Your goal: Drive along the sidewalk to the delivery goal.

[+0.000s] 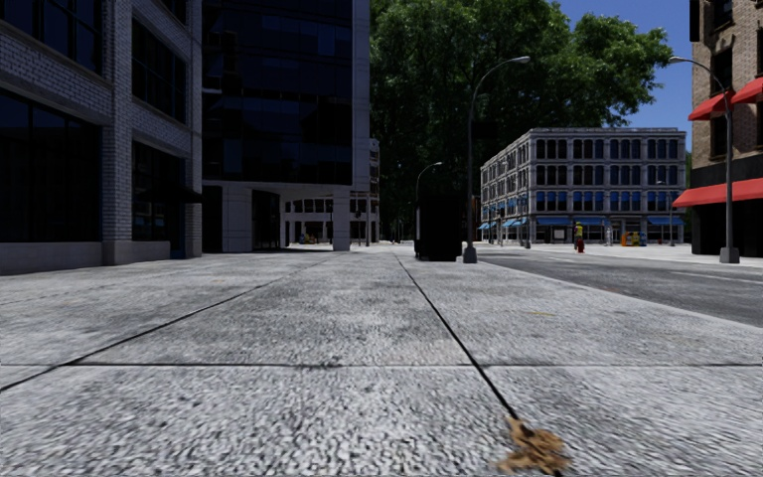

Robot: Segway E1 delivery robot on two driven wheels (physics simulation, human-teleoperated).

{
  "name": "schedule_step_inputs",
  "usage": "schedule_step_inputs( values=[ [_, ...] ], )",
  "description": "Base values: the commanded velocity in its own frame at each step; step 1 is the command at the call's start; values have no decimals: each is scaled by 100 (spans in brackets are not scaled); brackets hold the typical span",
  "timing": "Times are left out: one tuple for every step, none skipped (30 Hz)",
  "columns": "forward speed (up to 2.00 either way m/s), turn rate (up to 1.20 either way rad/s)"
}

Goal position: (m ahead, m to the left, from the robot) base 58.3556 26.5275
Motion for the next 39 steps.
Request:
schedule_step_inputs(
  values=[
    [200,0],
    [200,0],
    [200,0],
    [200,0],
    [200,0],
    [200,0],
    [200,0],
    [200,0],
    [200,0],
    [200,0],
    [200,0],
    [200,0],
    [200,0],
    [200,0],
    [200,0],
    [200,0],
    [200,0],
    [200,0],
    [200,0],
    [200,0],
    [200,0],
    [200,0],
    [200,0],
    [200,0],
    [200,0],
    [200,0],
    [200,0],
    [200,0],
    [200,0],
    [200,0],
    [200,0],
    [200,0],
    [200,0],
    [200,0],
    [200,0],
    [200,0],
    [200,0],
    [200,0],
    [200,0]
  ],
)
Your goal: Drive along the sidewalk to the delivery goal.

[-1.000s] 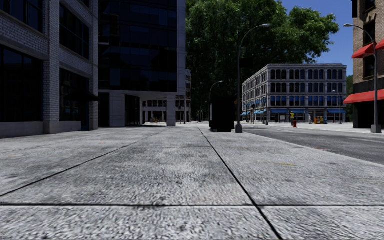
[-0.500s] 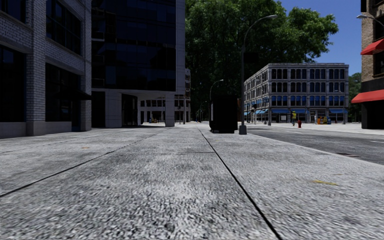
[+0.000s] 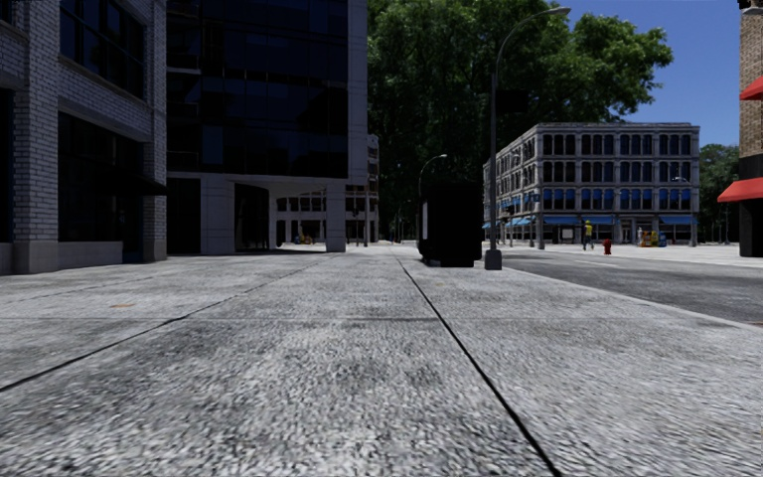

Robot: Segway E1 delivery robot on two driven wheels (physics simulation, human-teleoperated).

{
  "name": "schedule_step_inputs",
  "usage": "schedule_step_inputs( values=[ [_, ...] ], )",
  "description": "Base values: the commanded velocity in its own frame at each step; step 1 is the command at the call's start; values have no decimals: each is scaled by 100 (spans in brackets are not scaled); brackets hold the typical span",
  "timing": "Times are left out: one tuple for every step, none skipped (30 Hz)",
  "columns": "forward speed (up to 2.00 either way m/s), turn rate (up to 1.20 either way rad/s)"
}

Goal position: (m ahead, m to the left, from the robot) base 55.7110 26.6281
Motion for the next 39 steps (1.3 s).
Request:
schedule_step_inputs(
  values=[
    [200,0],
    [200,0],
    [200,0],
    [200,0],
    [200,0],
    [200,0],
    [200,0],
    [200,0],
    [200,0],
    [200,0],
    [200,0],
    [200,0],
    [200,0],
    [200,0],
    [200,0],
    [200,0],
    [200,0],
    [200,0],
    [200,0],
    [200,0],
    [200,0],
    [200,0],
    [200,0],
    [200,0],
    [200,0],
    [200,0],
    [200,0],
    [200,0],
    [200,0],
    [200,0],
    [200,0],
    [200,0],
    [200,0],
    [200,0],
    [200,0],
    [200,0],
    [200,0],
    [200,0],
    [200,0]
  ],
)
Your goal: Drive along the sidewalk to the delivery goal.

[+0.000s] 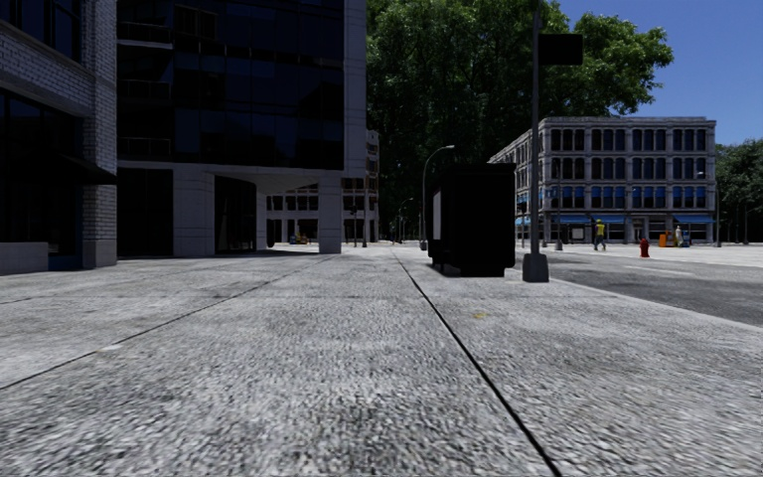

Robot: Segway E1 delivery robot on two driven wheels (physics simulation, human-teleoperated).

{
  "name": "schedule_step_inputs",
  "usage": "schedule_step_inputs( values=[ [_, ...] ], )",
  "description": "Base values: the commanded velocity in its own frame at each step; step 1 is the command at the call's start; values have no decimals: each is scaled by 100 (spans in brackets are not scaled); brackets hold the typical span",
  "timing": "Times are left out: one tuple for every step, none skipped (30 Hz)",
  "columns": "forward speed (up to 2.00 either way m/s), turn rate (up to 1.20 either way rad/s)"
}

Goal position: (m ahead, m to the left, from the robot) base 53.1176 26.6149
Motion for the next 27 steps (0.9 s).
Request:
schedule_step_inputs(
  values=[
    [200,0],
    [200,0],
    [200,0],
    [200,0],
    [200,0],
    [200,0],
    [200,0],
    [200,0],
    [200,0],
    [200,0],
    [200,0],
    [200,0],
    [200,0],
    [200,0],
    [200,0],
    [200,0],
    [200,0],
    [200,0],
    [200,0],
    [200,0],
    [200,0],
    [200,0],
    [200,0],
    [200,0],
    [200,0],
    [200,0],
    [200,0]
  ],
)
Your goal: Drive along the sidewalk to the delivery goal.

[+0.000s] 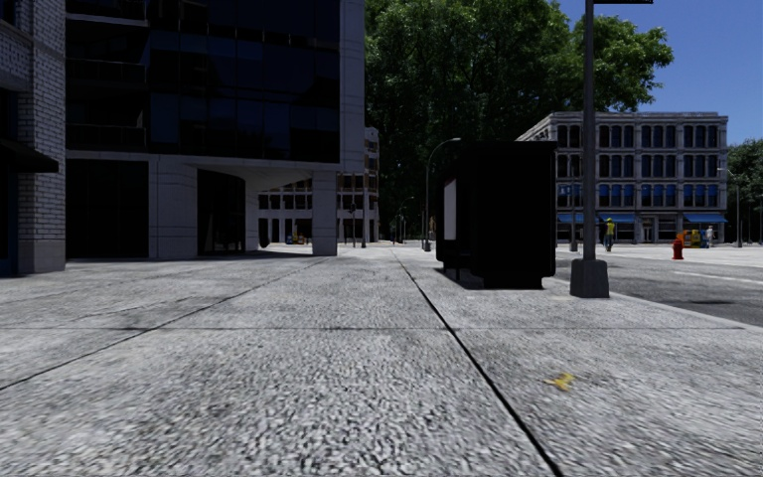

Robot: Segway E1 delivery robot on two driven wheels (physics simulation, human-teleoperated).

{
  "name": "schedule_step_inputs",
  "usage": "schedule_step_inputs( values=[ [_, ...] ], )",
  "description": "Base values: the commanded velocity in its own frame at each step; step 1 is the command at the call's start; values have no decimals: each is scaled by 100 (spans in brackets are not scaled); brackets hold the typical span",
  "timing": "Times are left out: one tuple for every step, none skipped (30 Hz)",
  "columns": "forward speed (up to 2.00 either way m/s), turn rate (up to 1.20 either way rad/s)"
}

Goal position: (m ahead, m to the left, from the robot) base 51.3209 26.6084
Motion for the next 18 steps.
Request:
schedule_step_inputs(
  values=[
    [200,0],
    [200,0],
    [200,0],
    [200,0],
    [200,0],
    [200,0],
    [200,0],
    [200,0],
    [200,0],
    [200,0],
    [200,0],
    [200,0],
    [200,0],
    [200,0],
    [200,0],
    [200,0],
    [200,0],
    [200,0]
  ],
)
